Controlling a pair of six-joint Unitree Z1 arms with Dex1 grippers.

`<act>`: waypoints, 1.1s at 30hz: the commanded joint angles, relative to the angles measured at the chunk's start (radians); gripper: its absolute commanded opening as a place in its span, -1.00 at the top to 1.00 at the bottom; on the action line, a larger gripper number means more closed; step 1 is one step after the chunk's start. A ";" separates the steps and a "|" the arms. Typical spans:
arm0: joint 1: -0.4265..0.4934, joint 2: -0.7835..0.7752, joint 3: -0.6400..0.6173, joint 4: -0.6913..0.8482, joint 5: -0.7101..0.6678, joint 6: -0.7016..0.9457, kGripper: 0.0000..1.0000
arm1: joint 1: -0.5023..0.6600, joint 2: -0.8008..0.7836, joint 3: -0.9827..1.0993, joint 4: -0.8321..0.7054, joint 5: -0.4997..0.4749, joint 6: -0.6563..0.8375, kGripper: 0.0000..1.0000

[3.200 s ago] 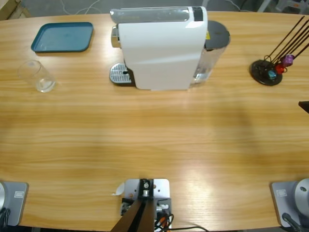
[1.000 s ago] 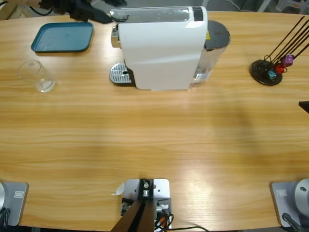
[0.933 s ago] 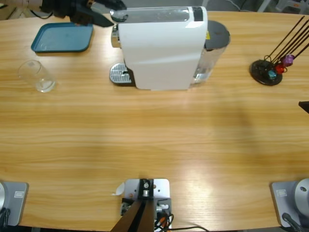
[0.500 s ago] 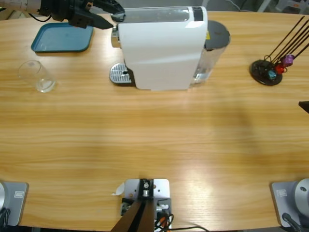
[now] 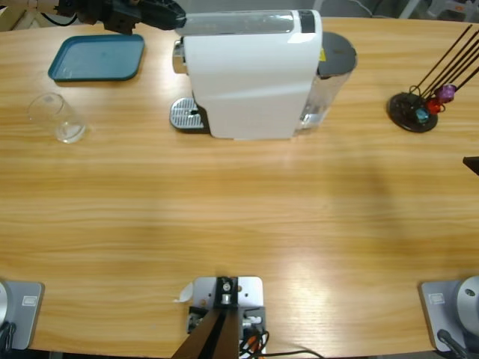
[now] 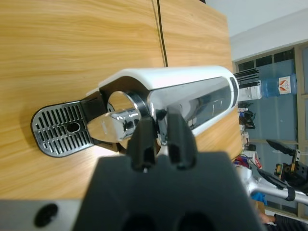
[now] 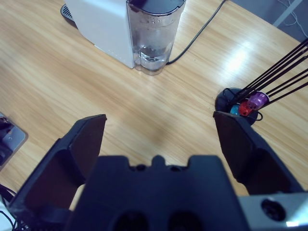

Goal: Pour coffee

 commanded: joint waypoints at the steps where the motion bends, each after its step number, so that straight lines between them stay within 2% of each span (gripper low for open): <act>1: -0.028 -0.034 -0.013 -0.062 -0.006 -0.022 1.00 | 0.009 -0.001 0.023 -0.003 0.006 -0.008 -1.00; 19: -0.065 -0.161 -0.078 -0.062 -0.010 -0.067 1.00 | 0.009 0.001 0.023 -0.002 0.006 -0.008 -1.00; 21: -0.089 -0.162 -0.071 -0.118 -0.013 -0.060 1.00 | 0.009 -0.002 0.023 -0.002 0.005 -0.006 -1.00; 22: -0.102 -0.162 -0.067 -0.146 -0.015 -0.024 0.63 | 0.009 0.000 0.023 -0.002 -0.003 0.002 -1.00; 23: -0.116 -0.165 -0.063 -0.148 -0.014 0.028 -0.45 | 0.009 0.000 0.023 -0.007 -0.033 0.018 -1.00; 24: -0.126 -0.175 -0.042 -0.148 -0.003 0.101 -0.91 | 0.009 -0.005 0.030 -0.027 -0.093 0.040 -1.00; 25: -0.133 -0.191 -0.002 -0.146 0.024 0.165 -0.98 | 0.009 -0.013 0.038 -0.045 -0.156 0.067 -1.00; 27: -0.152 -0.241 0.109 -0.137 0.117 0.316 -0.98 | 0.008 -0.012 0.077 -0.095 -0.252 0.123 -0.98; 29: -0.177 -0.298 0.212 -0.115 0.181 0.442 -0.97 | -0.030 -0.002 0.143 -0.185 -0.357 0.165 -0.84; 33: -0.290 -0.448 0.289 0.110 0.343 0.630 -0.98 | -0.197 0.142 0.300 -0.481 -0.326 0.167 -0.84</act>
